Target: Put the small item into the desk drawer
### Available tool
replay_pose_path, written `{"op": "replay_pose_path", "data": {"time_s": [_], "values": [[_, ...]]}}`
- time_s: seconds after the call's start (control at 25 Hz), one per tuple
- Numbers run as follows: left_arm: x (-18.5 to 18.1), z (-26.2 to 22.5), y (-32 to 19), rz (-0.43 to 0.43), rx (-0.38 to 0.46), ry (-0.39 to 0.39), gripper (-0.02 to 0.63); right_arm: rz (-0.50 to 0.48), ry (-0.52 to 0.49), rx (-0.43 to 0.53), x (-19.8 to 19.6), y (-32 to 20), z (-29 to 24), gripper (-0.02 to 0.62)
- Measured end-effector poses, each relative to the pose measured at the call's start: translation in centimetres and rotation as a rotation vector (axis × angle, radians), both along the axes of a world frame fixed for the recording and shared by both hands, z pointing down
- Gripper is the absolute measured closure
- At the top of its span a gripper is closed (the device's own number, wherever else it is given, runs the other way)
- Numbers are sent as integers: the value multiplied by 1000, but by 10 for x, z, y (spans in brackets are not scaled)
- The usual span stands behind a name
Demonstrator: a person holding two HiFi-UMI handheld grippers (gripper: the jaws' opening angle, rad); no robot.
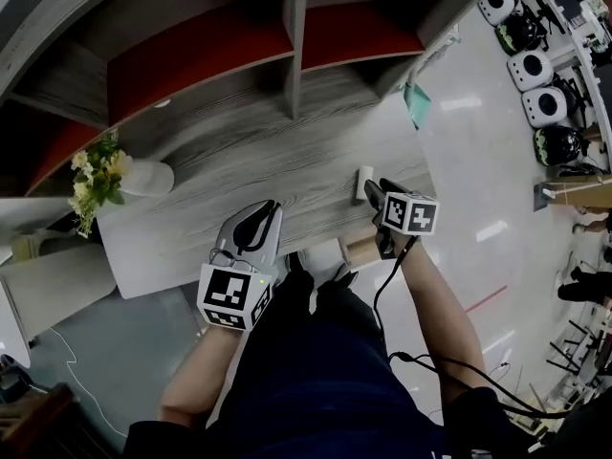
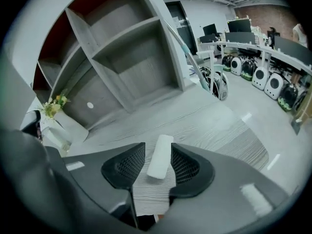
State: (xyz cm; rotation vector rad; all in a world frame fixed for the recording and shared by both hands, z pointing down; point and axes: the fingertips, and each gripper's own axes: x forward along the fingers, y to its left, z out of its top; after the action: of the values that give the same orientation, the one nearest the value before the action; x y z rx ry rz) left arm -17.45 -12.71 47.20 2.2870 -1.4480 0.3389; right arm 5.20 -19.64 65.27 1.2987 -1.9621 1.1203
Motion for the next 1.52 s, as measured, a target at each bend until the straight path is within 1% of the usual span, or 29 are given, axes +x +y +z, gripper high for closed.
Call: {"op": "replay_pose_path", "data": {"time_s": [0.16, 0.32, 0.4, 0.48, 0.56, 0.6, 0.64, 0.92, 1.28, 1.52], "values": [[-13, 3, 7, -51, -14, -1, 577, 33, -13, -77, 2, -5, 22, 422], [-29, 6, 19, -102, -35, -7, 577, 64, -50, -132, -1, -9, 35, 416], [-36, 10, 23, -125, -46, -8, 577, 53, -48, -156, -5, -9, 42, 416], [-41, 12, 26, -142, -56, -7, 577, 23, -27, -183, -9, -5, 49, 416], [-42, 12, 28, -151, -59, -4, 577, -5, -12, -195, -11, -2, 53, 432], [-41, 12, 29, -151, -58, -4, 577, -15, -6, -192, -11, 0, 53, 450], [-39, 11, 29, -149, -56, -4, 577, -24, 0, -184, -11, 0, 52, 455], [-20, 12, 24, -96, -51, -3, 577, -69, 26, -113, -7, 5, 38, 460], [29, 6, 24, 3, -35, 0, 577, -66, 25, 4, 23, 26, 1, 460], [75, 5, 30, 78, -35, -1, 577, -90, 72, 99, 60, 45, -23, 460]]}}
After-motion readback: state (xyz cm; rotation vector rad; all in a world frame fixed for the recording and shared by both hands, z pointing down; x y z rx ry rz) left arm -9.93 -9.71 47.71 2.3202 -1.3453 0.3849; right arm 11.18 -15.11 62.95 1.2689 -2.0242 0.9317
